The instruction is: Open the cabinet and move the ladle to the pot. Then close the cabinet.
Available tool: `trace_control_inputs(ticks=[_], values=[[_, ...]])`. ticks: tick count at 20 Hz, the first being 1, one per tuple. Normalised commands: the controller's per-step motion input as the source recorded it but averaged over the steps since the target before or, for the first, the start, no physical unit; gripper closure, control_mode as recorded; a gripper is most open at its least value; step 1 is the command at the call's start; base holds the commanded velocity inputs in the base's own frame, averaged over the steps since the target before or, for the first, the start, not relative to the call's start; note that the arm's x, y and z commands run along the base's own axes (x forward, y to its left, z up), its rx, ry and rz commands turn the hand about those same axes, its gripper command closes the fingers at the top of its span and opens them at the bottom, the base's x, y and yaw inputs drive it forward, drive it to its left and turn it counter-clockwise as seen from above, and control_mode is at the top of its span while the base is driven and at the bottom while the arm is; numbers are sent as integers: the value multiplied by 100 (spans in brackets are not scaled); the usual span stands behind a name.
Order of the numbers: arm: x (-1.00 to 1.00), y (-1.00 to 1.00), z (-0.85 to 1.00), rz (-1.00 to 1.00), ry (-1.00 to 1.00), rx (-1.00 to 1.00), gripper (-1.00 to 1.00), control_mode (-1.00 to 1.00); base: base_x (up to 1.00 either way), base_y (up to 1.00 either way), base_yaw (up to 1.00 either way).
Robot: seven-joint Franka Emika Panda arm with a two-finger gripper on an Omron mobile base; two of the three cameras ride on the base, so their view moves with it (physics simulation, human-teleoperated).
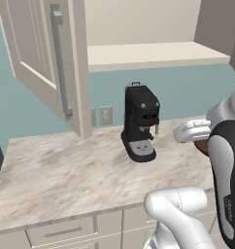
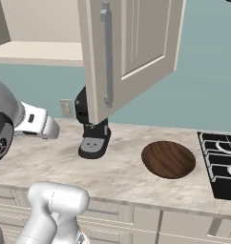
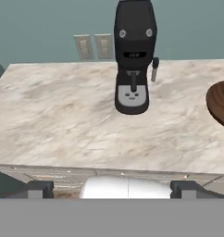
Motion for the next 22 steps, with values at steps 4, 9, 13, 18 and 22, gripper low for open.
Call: trace_control_inputs(ticks=[4, 9, 13, 18, 22], values=[[-87, 1, 49, 0, -20, 0, -100, -100, 0, 0, 0], [-48, -12, 49, -2, -24, 0, -100, -100, 0, 0, 0], [0, -63, 23, -4, -23, 0, -100, -100, 0, 0, 0], [-2, -71, 1, -5, -22, 0, -100, -100, 0, 0, 0], [-4, -70, 0, -4, -24, 0, -100, -100, 0, 0, 0]])
